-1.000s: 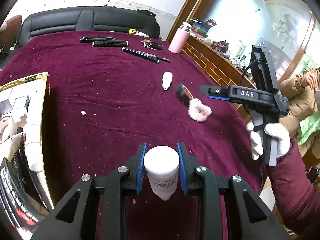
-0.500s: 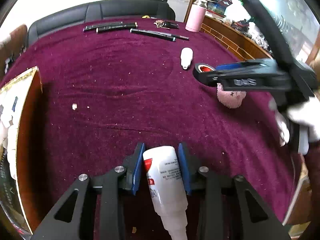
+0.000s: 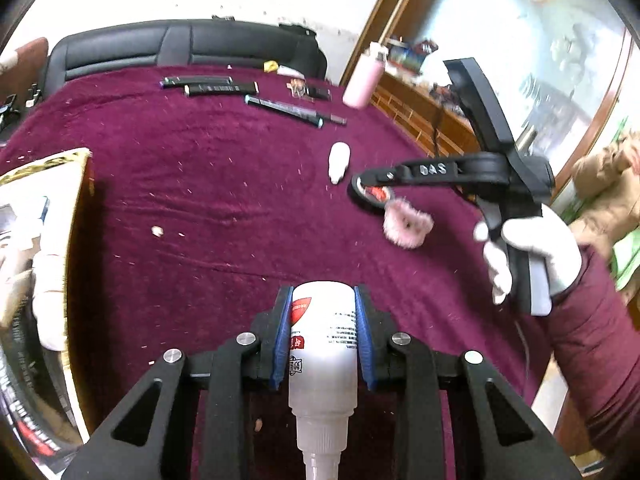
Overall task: Organize objects
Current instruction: 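Lift the white bottle with the left gripper while the right gripper carries the tape, then lower the bottle and tape into the tray, open both grippers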
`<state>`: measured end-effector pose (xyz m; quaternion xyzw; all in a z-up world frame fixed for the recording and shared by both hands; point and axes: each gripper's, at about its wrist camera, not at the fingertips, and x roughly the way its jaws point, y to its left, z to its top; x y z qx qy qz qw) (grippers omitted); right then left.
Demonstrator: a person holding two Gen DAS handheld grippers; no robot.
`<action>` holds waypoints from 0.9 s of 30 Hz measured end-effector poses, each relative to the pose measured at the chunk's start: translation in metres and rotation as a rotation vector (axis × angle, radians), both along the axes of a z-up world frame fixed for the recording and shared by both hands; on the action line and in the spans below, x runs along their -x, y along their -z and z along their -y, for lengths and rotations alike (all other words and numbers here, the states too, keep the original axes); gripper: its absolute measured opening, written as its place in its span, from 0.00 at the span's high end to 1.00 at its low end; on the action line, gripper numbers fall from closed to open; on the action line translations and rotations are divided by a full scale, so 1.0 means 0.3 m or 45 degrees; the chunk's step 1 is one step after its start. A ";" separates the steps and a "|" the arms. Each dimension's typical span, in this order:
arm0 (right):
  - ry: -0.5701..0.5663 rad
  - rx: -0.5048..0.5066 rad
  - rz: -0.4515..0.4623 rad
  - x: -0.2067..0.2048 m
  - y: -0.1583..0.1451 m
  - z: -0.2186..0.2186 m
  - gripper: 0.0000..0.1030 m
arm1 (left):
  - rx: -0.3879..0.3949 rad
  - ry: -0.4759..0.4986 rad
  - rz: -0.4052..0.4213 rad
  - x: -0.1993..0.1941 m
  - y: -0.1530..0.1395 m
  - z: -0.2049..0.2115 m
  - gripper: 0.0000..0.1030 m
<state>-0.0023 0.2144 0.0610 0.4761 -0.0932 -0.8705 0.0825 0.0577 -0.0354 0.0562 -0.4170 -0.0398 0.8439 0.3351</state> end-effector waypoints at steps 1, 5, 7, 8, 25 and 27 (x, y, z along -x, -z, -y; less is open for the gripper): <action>-0.014 0.001 -0.011 -0.018 -0.017 0.005 0.88 | -0.014 -0.007 -0.004 -0.007 -0.012 0.016 0.76; -0.019 -0.198 -0.020 0.001 -0.002 0.051 0.88 | -0.057 -0.043 0.004 -0.026 -0.032 0.074 0.76; -0.023 -0.234 0.029 0.034 0.032 0.050 0.88 | -0.051 -0.054 0.006 -0.035 -0.032 0.089 0.76; -0.028 -0.252 0.051 0.052 0.051 0.049 0.87 | -0.057 -0.057 0.013 -0.039 -0.031 0.095 0.76; -0.034 -0.037 0.077 0.076 0.036 0.046 0.88 | -0.148 -0.067 0.041 -0.049 -0.002 0.200 0.76; -0.056 0.048 0.040 0.043 0.003 0.060 0.88 | -0.156 -0.076 0.031 -0.047 -0.007 0.212 0.76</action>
